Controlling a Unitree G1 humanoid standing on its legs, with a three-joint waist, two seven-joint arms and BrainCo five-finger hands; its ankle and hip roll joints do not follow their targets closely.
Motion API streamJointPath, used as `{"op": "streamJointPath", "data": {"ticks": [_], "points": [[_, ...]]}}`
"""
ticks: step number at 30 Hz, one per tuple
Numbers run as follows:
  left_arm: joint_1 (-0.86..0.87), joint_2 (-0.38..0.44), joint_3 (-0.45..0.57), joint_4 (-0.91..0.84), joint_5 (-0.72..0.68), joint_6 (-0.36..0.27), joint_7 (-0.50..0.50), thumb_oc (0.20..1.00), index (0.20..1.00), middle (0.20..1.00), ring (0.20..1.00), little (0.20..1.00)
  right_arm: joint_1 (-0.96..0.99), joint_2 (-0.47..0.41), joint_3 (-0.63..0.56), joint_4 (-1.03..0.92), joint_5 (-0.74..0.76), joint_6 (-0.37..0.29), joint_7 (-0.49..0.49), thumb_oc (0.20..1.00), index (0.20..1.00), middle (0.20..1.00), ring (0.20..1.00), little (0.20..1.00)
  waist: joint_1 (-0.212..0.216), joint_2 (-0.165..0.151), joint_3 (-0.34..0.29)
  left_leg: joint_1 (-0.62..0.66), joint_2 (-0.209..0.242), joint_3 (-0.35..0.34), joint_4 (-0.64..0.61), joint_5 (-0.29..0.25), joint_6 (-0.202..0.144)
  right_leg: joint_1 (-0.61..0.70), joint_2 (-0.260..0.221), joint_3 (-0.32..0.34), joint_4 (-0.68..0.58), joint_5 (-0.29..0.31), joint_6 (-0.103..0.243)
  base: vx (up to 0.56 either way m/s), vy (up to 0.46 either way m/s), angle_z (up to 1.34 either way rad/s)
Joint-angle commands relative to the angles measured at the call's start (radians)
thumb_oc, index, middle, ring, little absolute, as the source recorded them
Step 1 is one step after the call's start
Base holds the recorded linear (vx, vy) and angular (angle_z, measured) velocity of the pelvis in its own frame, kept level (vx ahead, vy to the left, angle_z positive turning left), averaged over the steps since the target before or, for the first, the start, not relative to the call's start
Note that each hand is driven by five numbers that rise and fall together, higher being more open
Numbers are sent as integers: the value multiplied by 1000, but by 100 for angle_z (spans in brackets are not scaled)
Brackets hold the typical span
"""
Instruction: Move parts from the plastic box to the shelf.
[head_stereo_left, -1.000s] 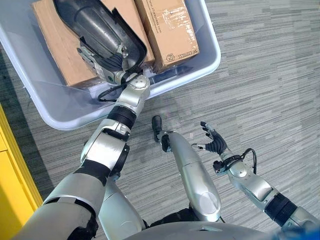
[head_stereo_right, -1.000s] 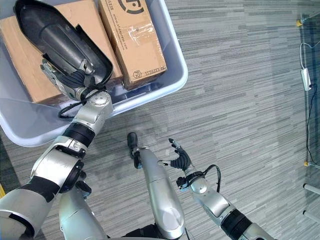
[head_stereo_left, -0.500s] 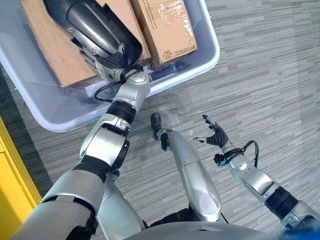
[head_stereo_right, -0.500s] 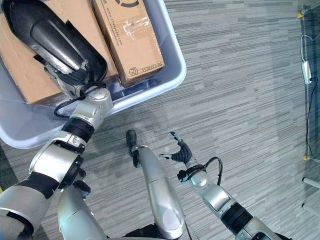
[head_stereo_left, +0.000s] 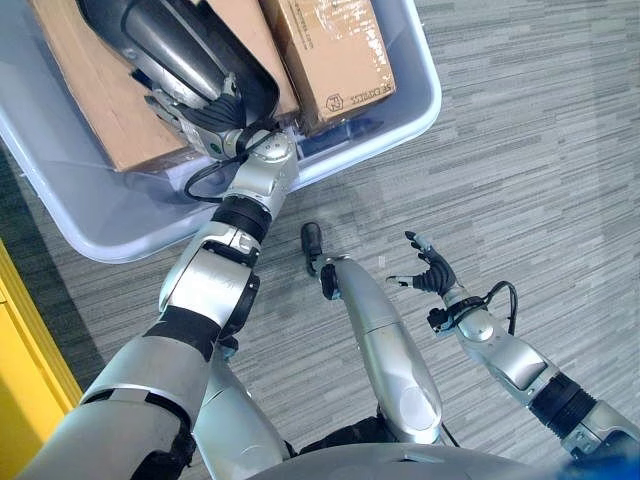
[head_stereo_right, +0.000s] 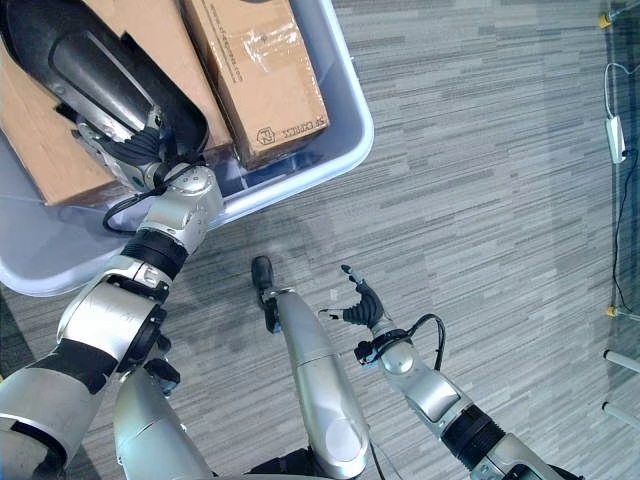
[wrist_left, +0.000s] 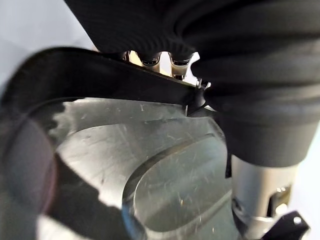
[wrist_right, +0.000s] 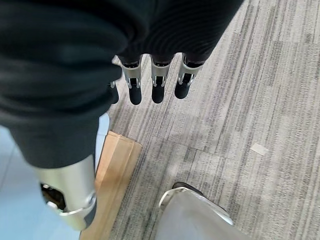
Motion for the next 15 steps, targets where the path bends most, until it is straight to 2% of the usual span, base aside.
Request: {"op": "streamJointPath", "data": {"ticks": [1, 3, 7, 15], "points": [[20, 33, 20, -39, 137, -39, 43, 1000, 1000, 1000, 1000, 1000, -24, -7, -3, -38, 0, -38, -16, 1000, 1000, 1000, 1000, 1000, 7, -84, 18, -85, 18, -29, 239, -92, -2, 66, -10, -44, -79, 52, 96, 0, 0, 0], [18, 36, 11, -51, 205, -45, 47, 1000, 1000, 1000, 1000, 1000, -23, -4, 7, -25, 4, -54, -21, 1000, 1000, 1000, 1000, 1000, 10, -82, 18, -82, 18, -29, 236, -92, -1, 71, -12, -47, -84, 53, 95, 0, 0, 0], [18, 47, -8, -65, 222, -32, 36, 1000, 1000, 1000, 1000, 1000, -21, -5, 14, -6, 12, -73, -25, 1000, 1000, 1000, 1000, 1000, 15, -77, 18, -75, 16, -29, 228, -87, -1, 79, -12, -48, -93, 53, 93, 1, 48, 4], [-10, 102, -54, -51, 434, 33, -9, 1000, 1000, 1000, 1000, 1000, -10, -5, 33, 35, 7, -136, -24, 1000, 1000, 1000, 1000, 1000, 27, -80, 18, -67, 11, -22, 217, -104, 6, 95, -19, -56, -98, 52, 93, 7, 51, 4]]}}
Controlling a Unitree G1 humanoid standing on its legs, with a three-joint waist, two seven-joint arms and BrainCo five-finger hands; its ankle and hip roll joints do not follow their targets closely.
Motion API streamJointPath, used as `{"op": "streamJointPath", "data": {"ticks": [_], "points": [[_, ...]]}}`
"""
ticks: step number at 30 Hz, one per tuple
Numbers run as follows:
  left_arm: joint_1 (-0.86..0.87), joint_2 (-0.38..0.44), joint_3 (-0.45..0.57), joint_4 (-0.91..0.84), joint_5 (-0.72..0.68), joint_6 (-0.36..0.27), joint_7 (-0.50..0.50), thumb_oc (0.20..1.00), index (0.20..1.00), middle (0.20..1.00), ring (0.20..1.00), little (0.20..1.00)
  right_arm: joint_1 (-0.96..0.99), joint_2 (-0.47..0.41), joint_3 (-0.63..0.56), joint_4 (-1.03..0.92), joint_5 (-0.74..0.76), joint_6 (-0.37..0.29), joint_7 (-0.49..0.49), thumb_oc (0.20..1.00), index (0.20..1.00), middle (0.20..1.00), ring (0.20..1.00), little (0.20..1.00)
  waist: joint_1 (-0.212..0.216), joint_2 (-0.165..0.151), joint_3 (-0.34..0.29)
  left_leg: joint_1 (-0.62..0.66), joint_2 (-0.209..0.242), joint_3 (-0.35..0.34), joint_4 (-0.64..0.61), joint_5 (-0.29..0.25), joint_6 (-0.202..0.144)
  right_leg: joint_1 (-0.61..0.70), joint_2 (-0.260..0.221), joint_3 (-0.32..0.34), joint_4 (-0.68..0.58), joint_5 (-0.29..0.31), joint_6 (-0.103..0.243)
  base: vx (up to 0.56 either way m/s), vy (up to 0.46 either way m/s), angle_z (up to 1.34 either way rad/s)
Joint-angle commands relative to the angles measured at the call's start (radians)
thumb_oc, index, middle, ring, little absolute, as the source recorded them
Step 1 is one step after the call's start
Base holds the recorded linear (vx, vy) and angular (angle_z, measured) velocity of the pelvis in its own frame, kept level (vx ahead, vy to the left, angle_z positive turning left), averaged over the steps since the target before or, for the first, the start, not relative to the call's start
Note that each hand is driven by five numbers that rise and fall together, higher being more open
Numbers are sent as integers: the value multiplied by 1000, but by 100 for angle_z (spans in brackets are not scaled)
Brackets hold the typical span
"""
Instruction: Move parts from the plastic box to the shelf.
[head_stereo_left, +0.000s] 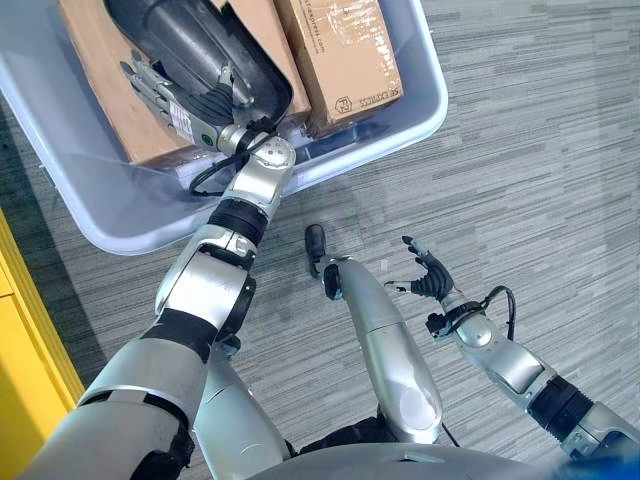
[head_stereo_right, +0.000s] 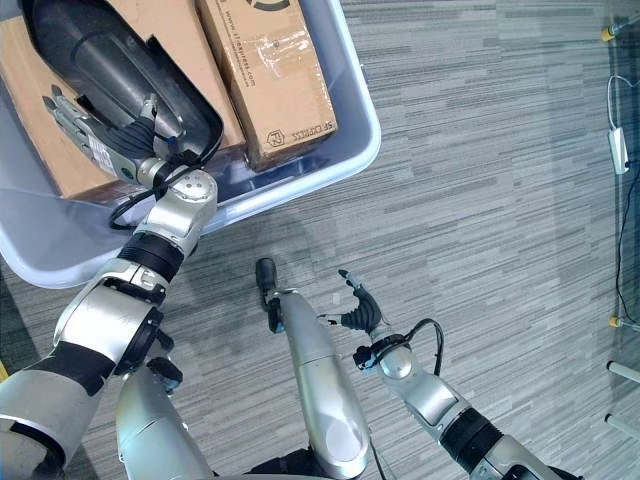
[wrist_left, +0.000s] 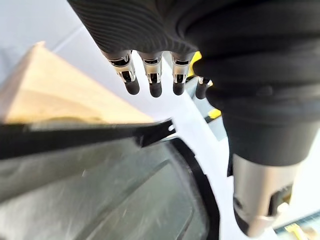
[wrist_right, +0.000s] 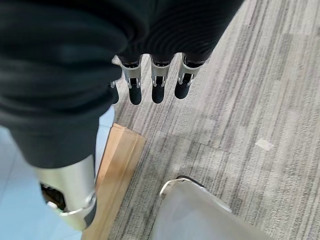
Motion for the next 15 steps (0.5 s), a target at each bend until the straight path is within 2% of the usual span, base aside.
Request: {"op": "streamJointPath", "data": {"ticks": [1, 7, 11, 12, 13, 14, 15], "points": [[-23, 70, -39, -43, 171, 19, -23, 1000, 1000, 1000, 1000, 1000, -12, -8, 4, -19, 4, -72, -21, 1000, 1000, 1000, 1000, 1000, 17, -79, 18, -81, 22, -18, 217, -106, 5, 68, 0, -50, -93, 49, 77, 11, 62, 3], [-35, 126, -76, -30, 221, 28, -81, 1000, 1000, 1000, 1000, 1000, 0, -20, 20, 5, -5, -124, -10, 1000, 1000, 1000, 1000, 1000, 23, -65, 18, -73, 18, -15, 210, -116, 11, 71, -9, -48, -80, 35, 76, 4, 87, 3], [-25, 128, -71, -19, 169, 22, -95, 1000, 1000, 1000, 1000, 1000, 1, -17, 29, 27, -19, -146, -11, 1000, 1000, 1000, 1000, 1000, 27, -55, 18, -63, 14, -11, 202, -115, 11, 78, -13, -46, -77, 27, 76, 4, 65, 6], [-18, 126, -65, -12, 125, 13, -104, 1000, 1000, 1000, 1000, 1000, -1, -15, 33, 30, -20, -146, -18, 1000, 1000, 1000, 1000, 1000, 28, -53, 18, -59, 13, -10, 198, -113, 11, 82, -13, -46, -80, 25, 76, -1, 68, 10], [0, 107, -29, 15, -8, -5, -132, 1000, 1000, 1000, 1000, 1000, -14, -3, 43, 57, -23, -147, -38, 1000, 1000, 1000, 1000, 1000, 35, -48, 18, -54, 10, -8, 186, -112, 11, 88, -19, -50, -86, 24, 77, -2, 57, 10], [10, 92, -9, 29, -82, -6, -153, 1000, 1000, 1000, 1000, 1000, -21, 4, 44, 63, -20, -140, -43, 1000, 1000, 1000, 1000, 1000, 39, -49, 18, -57, 10, -10, 187, -112, 10, 89, -22, -53, -86, 23, 77, -2, 34, 9], [12, 89, -4, 32, -112, -10, -160, 1000, 1000, 1000, 1000, 1000, -23, 5, 44, 64, -20, -137, -44, 1000, 1000, 1000, 1000, 1000, 39, -49, 18, -57, 10, -11, 187, -113, 10, 89, -22, -54, -86, 23, 78, 0, -12, 7]]}}
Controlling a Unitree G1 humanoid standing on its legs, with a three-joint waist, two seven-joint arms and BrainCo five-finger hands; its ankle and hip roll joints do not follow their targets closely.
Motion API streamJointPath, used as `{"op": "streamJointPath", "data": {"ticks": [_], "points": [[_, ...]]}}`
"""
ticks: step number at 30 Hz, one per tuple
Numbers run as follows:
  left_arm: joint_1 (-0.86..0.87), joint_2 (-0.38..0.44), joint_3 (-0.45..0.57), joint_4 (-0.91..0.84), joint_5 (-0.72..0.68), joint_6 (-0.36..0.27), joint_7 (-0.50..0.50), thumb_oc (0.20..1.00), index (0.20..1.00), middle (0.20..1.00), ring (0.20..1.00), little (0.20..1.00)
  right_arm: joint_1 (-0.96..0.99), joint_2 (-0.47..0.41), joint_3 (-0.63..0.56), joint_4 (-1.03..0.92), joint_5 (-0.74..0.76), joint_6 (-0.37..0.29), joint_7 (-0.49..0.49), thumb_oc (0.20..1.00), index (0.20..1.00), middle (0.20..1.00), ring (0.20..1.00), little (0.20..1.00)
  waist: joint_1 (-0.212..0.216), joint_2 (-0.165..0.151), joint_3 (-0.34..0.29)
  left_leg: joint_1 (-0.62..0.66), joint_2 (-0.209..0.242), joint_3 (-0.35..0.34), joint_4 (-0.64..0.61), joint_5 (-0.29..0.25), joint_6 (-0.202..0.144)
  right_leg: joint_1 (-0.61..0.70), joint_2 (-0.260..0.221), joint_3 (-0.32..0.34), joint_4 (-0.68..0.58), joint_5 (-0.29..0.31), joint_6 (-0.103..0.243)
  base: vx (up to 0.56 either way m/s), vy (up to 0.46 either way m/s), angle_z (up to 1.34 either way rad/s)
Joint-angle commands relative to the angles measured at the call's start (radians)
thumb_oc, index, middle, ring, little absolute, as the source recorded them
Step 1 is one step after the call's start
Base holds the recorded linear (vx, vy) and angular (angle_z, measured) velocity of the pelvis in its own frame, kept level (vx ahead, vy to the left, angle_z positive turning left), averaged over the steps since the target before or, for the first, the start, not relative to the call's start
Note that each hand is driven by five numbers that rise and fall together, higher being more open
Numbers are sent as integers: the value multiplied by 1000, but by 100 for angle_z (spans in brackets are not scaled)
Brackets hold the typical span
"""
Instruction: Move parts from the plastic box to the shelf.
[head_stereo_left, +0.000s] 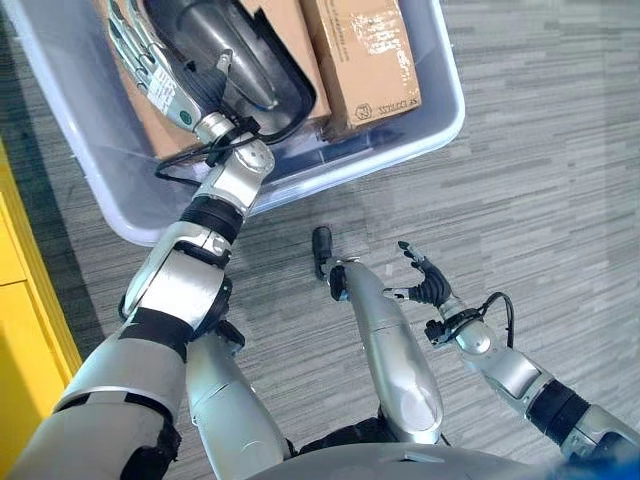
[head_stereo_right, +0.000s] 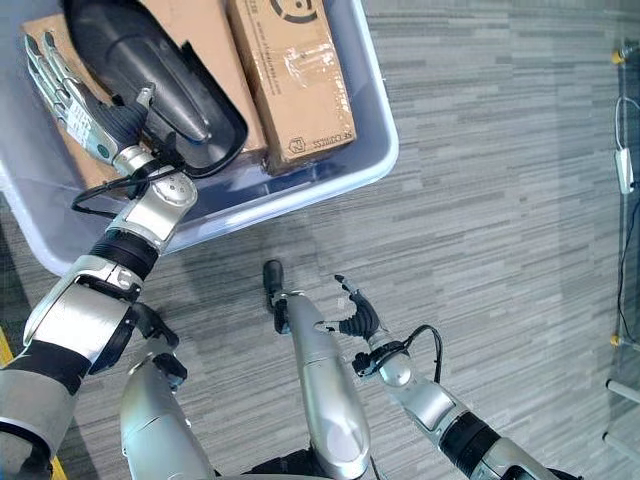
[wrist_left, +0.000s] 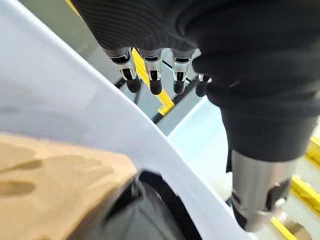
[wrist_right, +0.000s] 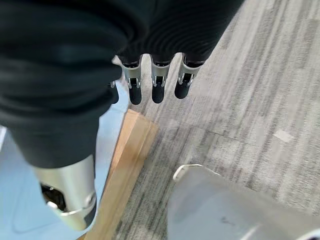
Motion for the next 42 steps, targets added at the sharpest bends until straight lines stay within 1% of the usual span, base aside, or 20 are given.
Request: {"op": "streamJointPath", "data": {"ticks": [1, 3, 4, 7, 8, 9, 10, 12, 14, 15, 16, 21, 25, 27, 31, 32, 35, 37, 39, 42], "points": [[5, -20, 79, 31, -229, -39, -60, 1000, 1000, 1000, 1000, 1000, -25, 4, -4, -11, -15, -12, -34, 1000, 1000, 1000, 1000, 1000, -1, -51, 19, -93, 36, -7, 195, -110, 3, 43, 10, -40, -86, 30, 67, -1, -25, 6], [15, -37, 98, 45, -234, -38, -94, 1000, 1000, 1000, 1000, 1000, -32, 14, -7, -9, -12, -2, -33, 1000, 1000, 1000, 1000, 1000, 2, -56, 19, -98, 36, -9, 195, -112, 3, 42, 7, -46, -88, 33, 68, 1, -44, 8], [17, -49, 101, 52, -246, -20, -106, 1000, 1000, 1000, 1000, 1000, -34, 14, -13, -19, -8, 10, -28, 1000, 1000, 1000, 1000, 1000, 2, -62, 19, -102, 38, -10, 197, -116, 5, 41, 5, -52, -85, 35, 70, 11, -48, 9], [25, -63, 107, 57, -334, -3, -106, 1000, 1000, 1000, 1000, 1000, -35, 10, -20, -34, -7, 24, -21, 1000, 1000, 1000, 1000, 1000, 1, -65, 19, -107, 36, -11, 200, -117, 6, 36, 5, -53, -77, 34, 71, 4, -12, 3], [36, -73, 120, 69, -390, -20, -127, 1000, 1000, 1000, 1000, 1000, -39, 10, -20, -43, -10, 37, -21, 1000, 1000, 1000, 1000, 1000, 0, -67, 19, -113, 37, -14, 208, -116, 4, 32, 6, -53, -71, 31, 71, 0, 0, 0], [40, -75, 122, 74, -393, -25, -139, 1000, 1000, 1000, 1000, 1000, -40, 10, -20, -45, -11, 40, -22, 1000, 1000, 1000, 1000, 1000, 0, -67, 19, -115, 38, -15, 211, -115, 3, 31, 7, -53, -69, 30, 70, 0, 0, 0], [55, -84, 131, 79, -414, -57, -197, 1000, 1000, 1000, 1000, 1000, -42, 13, -22, -53, -12, 53, -24, 1000, 1000, 1000, 1000, 1000, -2, -68, 19, -120, 39, -16, 217, -113, 2, 27, 7, -52, -67, 30, 71, 20, 21, -7], [59, -96, 123, 77, -393, -51, -222, 1000, 1000, 1000, 1000, 1000, -43, 5, -33, -72, -16, 73, -13, 1000, 1000, 1000, 1000, 1000, -6, -71, 19, -131, 43, -16, 225, -118, 4, 16, 3, -51, -61, 31, 72, 14, 26, -6], [61, -109, 118, 71, -492, -31, -239, 1000, 1000, 1000, 1000, 1000, -45, 1, -40, -84, -56, 102, -8, 1000, 1000, 1000, 1000, 1000, -13, -72, 19, -137, 43, -15, 232, -119, 5, 9, 7, -45, -58, 32, 73, 17, 33, 1], [62, -112, 119, 72, -501, -28, -249, 1000, 1000, 1000, 1000, 1000, -46, 1, -42, -87, -59, 105, -5, 1000, 1000, 1000, 1000, 1000, -14, -73, 19, -139, 43, -14, 233, -120, 5, 9, 8, -44, -58, 32, 74, 0, 0, 0], [62, -114, 109, 71, -427, -38, -263, 1000, 1000, 1000, 1000, 1000, -43, -7, -47, -101, -61, 115, -1, 1000, 1000, 1000, 1000, 1000, -19, -79, 19, -147, 44, -14, 239, -128, 8, 2, 9, -44, -57, 36, 75, 0, 0, 0], [46, -117, 85, 38, -405, -26, -248, 1000, 1000, 1000, 1000, 1000, -44, -20, -57, -126, -62, 131, 10, 1000, 1000, 1000, 1000, 1000, -25, -89, 19, -152, 46, -12, 243, -137, 12, -3, 12, -43, -55, 41, 75, 3, -2, -1], [9, -110, 54, 12, -295, -3, -178, 1000, 1000, 1000, 1000, 1000, -44, -30, -60, -136, -56, 136, 26, 1000, 1000, 1000, 1000, 1000, -34, -98, 19, -154, 50, -11, 254, -139, 14, -7, 19, -39, -48, 40, 72, 0, 0, 0], [6, -106, 53, 0, -301, -9, -155, 1000, 1000, 1000, 1000, 1000, -41, -33, -59, -139, -56, 133, 27, 1000, 1000, 1000, 1000, 1000, -34, -97, 19, -155, 51, -12, 258, -138, 14, -9, 20, -37, -44, 38, 71, 0, 0, 0], [19, -102, 66, -20, -282, -51, -69, 1000, 1000, 1000, 1000, 1000, -29, -30, -54, -132, -56, 116, 28, 1000, 1000, 1000, 1000, 1000, -29, -90, 19, -154, 49, -13, 259, -134, 13, -8, 18, -35, -42, 34, 70, 7, 3, -3], [27, -103, 70, -26, -280, -59, -63, 1000, 1000, 1000, 1000, 1000, -26, -29, -52, -133, -57, 114, 26, 1000, 1000, 1000, 1000, 1000, -27, -89, 19, -154, 49, -14, 258, -134, 13, -7, 16, -36, -43, 34, 71, 0, 0, 0], [71, -117, 87, -61, -258, -126, -45, 1000, 1000, 1000, 1000, 1000, -9, -19, -47, -135, -66, 103, 12, 1000, 1000, 1000, 1000, 1000, -16, -81, 19, -156, 45, -14, 250, -134, 14, -9, 10, -39, -44, 33, 73, 0, 0, 0], [85, -126, 91, -75, -246, -140, -37, 1000, 1000, 1000, 1000, 1000, -6, -16, -44, -134, -66, 101, 6, 1000, 1000, 1000, 1000, 1000, -12, -80, 19, -158, 43, -16, 249, -134, 14, -9, 9, -40, -45, 33, 73, 0, 0, 0], [104, -144, 89, -107, -263, -174, -45, 1000, 1000, 1000, 1000, 1000, -1, -12, -40, -137, -54, 101, -3, 1000, 1000, 1000, 1000, 1000, -6, -77, 19, -160, 38, -19, 243, -133, 15, -8, 7, -43, -51, 35, 75, -3, -16, 2], [120, -164, 74, -139, -253, -162, -58, 1000, 1000, 1000, 1000, 1000, 1, -5, -43, -136, -46, 105, -5, 1000, 1000, 1000, 1000, 1000, -2, -76, 19, -161, 34, -20, 236, -132, 16, -8, 5, -47, -55, 42, 78, -8, -28, 3]]}}
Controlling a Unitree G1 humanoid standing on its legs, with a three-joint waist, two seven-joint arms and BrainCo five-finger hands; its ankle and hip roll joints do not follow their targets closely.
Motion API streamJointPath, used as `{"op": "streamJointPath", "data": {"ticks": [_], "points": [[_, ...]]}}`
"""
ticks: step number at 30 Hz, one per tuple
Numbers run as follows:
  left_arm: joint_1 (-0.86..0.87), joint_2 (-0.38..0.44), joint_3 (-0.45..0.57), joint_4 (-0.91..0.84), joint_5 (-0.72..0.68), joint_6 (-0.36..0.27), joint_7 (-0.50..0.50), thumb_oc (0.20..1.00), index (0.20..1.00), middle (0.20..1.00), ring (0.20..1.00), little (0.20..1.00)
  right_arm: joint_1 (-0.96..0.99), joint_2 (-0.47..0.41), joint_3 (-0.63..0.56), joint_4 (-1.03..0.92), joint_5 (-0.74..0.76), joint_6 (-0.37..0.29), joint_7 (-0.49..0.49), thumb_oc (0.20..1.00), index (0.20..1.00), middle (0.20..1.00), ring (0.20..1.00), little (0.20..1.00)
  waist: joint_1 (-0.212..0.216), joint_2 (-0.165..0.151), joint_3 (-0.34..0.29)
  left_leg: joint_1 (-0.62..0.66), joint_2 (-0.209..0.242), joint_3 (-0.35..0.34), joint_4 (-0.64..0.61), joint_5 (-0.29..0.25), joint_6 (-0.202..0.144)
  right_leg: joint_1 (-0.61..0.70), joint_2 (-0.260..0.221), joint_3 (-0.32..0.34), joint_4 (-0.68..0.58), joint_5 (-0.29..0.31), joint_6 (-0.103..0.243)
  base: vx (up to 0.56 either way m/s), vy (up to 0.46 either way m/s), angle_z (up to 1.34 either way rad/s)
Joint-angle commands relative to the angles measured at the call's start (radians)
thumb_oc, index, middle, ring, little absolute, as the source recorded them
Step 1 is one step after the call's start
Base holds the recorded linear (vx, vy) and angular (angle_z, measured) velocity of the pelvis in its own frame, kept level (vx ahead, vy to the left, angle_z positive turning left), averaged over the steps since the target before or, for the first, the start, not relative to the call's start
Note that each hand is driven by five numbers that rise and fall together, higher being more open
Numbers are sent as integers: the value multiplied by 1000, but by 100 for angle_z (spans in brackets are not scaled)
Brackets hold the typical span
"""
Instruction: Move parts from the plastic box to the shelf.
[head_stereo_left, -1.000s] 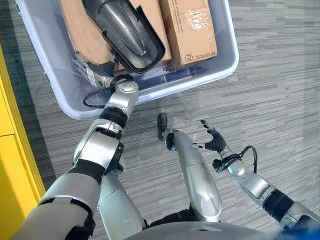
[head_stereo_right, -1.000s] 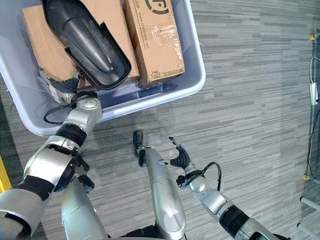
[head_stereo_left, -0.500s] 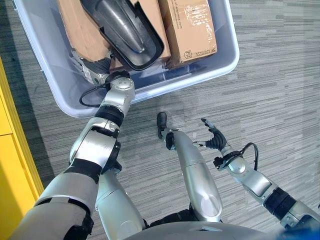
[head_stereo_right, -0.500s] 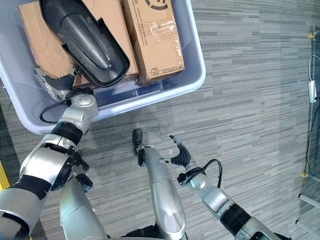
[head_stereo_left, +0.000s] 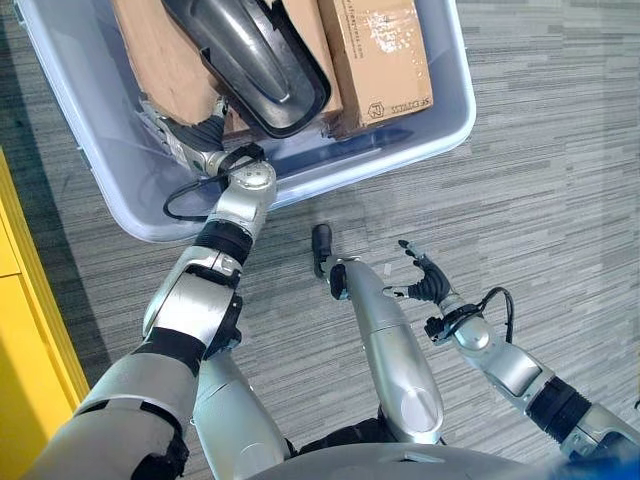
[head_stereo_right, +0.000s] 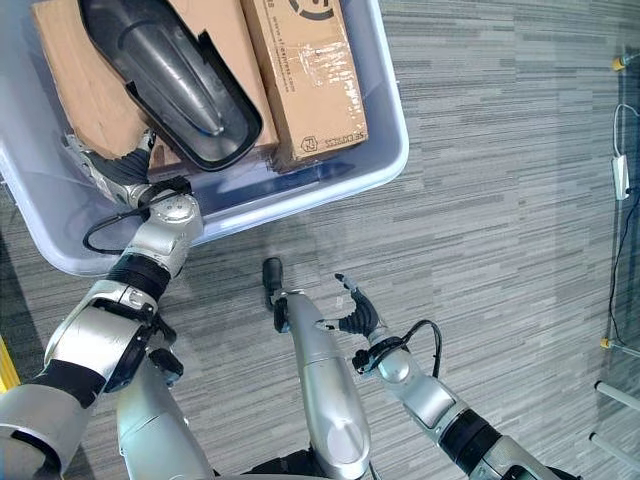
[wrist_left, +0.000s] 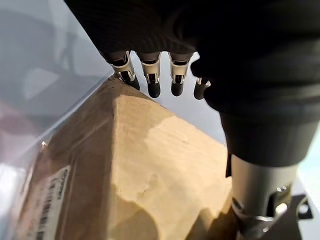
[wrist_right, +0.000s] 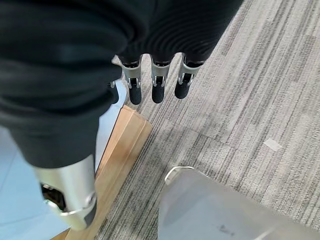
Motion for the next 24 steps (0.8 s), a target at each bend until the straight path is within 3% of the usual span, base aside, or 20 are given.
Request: {"op": "streamJointPath", "data": {"ticks": [1, 10, 24], "points": [[-2, -70, -45, -65, 57, -31, -6, 1000, 1000, 1000, 1000, 1000, 2, -2, -16, -53, 0, -24, -19, 1000, 1000, 1000, 1000, 1000, 6, -73, 21, -80, 23, -2, 175, -101, 14, 36, -1, -43, -57, 40, 74, -7, -29, 4], [15, -82, -47, -100, 85, -23, 118, 1000, 1000, 1000, 1000, 1000, 4, 5, -19, -55, 9, -26, -19, 1000, 1000, 1000, 1000, 1000, 12, -69, 21, -69, 18, -4, 163, -90, 11, 46, 1, -39, -71, 46, 76, -1, -3, 0], [36, -102, -67, -145, 152, -22, 101, 1000, 1000, 1000, 1000, 1000, 4, 13, -24, -50, 20, -24, -20, 1000, 1000, 1000, 1000, 1000, 15, -64, 21, -59, 16, -2, 156, -85, 12, 53, 2, -34, -76, 50, 77, 0, 0, 0]]}}
